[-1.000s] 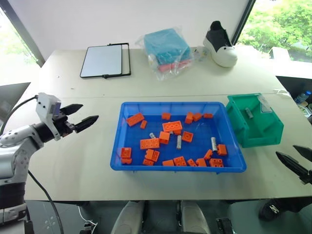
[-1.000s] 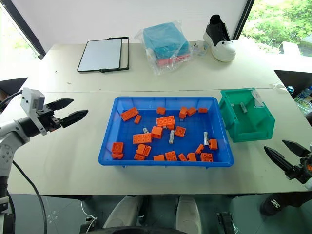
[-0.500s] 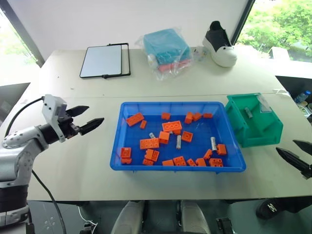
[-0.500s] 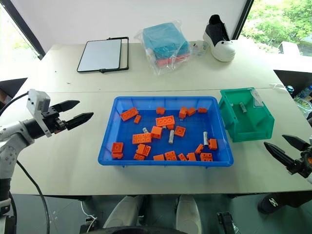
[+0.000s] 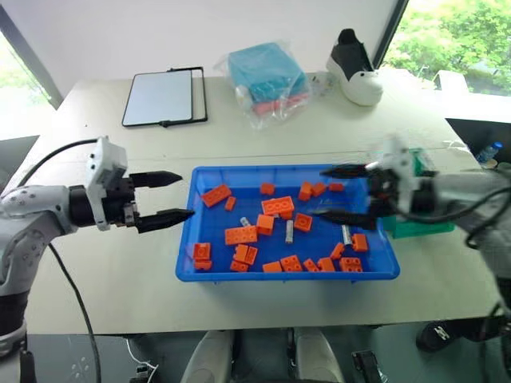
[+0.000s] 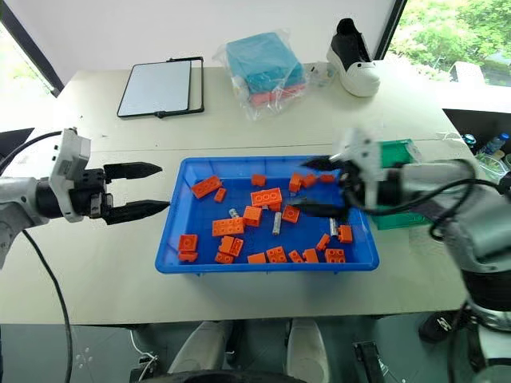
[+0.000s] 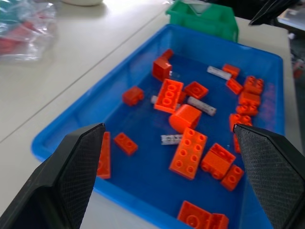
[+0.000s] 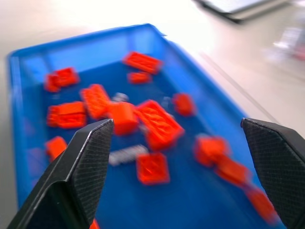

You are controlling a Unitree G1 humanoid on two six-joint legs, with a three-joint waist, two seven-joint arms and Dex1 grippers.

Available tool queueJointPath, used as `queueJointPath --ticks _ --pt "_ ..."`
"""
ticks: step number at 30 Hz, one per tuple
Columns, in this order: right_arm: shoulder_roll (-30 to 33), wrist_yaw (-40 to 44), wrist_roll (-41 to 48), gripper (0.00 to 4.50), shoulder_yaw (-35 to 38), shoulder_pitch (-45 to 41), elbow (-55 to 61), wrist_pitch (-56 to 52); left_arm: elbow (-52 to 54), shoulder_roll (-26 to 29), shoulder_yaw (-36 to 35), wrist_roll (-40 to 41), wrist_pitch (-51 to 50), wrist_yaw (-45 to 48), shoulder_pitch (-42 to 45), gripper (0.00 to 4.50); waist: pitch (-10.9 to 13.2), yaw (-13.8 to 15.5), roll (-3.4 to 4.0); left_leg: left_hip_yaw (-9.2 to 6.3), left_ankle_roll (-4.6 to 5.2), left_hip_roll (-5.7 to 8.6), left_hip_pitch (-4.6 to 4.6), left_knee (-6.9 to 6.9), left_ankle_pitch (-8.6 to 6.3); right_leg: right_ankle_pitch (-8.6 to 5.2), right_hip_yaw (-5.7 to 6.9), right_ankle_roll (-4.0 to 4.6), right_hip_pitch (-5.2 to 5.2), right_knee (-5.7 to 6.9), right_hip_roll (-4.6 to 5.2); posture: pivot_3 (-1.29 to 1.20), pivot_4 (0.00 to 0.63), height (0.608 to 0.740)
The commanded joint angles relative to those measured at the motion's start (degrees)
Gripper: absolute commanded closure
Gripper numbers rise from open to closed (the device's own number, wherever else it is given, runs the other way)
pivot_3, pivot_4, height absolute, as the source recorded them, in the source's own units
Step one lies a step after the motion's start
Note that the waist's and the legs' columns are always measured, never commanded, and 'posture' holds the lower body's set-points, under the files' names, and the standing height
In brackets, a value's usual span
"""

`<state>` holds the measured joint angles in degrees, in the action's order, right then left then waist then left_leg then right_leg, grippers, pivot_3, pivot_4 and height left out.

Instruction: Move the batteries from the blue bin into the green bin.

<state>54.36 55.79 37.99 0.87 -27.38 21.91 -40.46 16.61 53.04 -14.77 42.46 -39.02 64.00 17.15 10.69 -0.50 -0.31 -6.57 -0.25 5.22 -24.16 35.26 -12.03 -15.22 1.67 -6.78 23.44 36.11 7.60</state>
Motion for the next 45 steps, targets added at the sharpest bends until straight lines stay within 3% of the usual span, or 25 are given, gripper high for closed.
queueJointPath --ticks 1,5,11,23,32,43,45 --pt "-8.11 5.32 -12.17 0.03 -17.47 -9.82 -5.54 7.00 3.67 2.84 -0.81 1.88 -0.38 2.93 -0.03 0.00 0.11 -0.22 -0.19 -0.02 -0.02 0.09 -0.16 0.09 0.01 0.08 0.02 -0.12 0.13 0.06 -0.04 0.00 0.150 0.731" --pt "-13.31 9.35 -20.67 0.03 -25.73 -13.26 -13.71 14.51 4.61 3.71 -1.66 2.35 -0.48 3.46 -1.01 0.00 0.13 -0.36 -0.22 0.06 -0.07 0.11 -0.21 0.10 0.04 0.14 0.03 -0.16 0.21 0.07 -0.04 0.00 0.150 0.731" --pt "-18.71 11.80 -29.24 0.03 -30.80 -14.26 -22.56 24.74 5.69 3.92 -2.82 3.16 -0.93 2.26 -2.34 0.00 0.13 -0.30 -0.22 -0.05 -0.20 0.09 -0.18 0.18 0.12 0.23 0.01 -0.12 0.17 0.12 -0.21 0.00 0.150 0.731" --pt "-26.84 12.69 -35.74 0.03 -30.36 -17.04 -32.04 32.67 8.41 4.59 -5.69 5.61 -2.51 0.76 -5.73 0.00 0.13 -0.48 -0.22 -0.07 -0.64 -0.56 0.41 0.05 0.38 0.56 -0.07 0.41 -0.07 0.22 -0.88 0.00 0.150 0.731" --pt "-30.36 13.38 -38.08 0.03 -29.82 -20.40 -36.73 35.78 7.95 4.49 -5.53 5.51 -2.62 0.32 -5.11 0.00 0.13 -0.57 -0.21 -0.02 -0.73 -0.68 0.42 -0.09 0.43 0.61 -0.10 0.48 0.01 0.22 -1.01 0.00 0.150 0.731" --pt "-32.14 12.81 -41.21 0.03 -30.60 -18.01 -40.83 39.36 6.88 4.22 -4.45 5.24 -2.68 -0.18 -3.22 0.00 0.13 -0.58 -0.21 -0.01 -0.77 -0.78 0.47 -0.10 0.46 0.65 -0.13 0.55 -0.01 0.22 -1.14 0.00 0.150 0.731" --pt "-32.20 12.91 -41.28 0.54 -30.48 -17.80 -41.00 39.42 6.70 4.05 -4.19 5.16 -2.61 -0.25 -2.82 0.00 0.13 -0.61 -0.21 0.00 -0.78 -0.81 0.51 -0.12 0.46 0.66 -0.14 0.57 -0.03 0.22 -1.16 0.00 0.150 0.731"
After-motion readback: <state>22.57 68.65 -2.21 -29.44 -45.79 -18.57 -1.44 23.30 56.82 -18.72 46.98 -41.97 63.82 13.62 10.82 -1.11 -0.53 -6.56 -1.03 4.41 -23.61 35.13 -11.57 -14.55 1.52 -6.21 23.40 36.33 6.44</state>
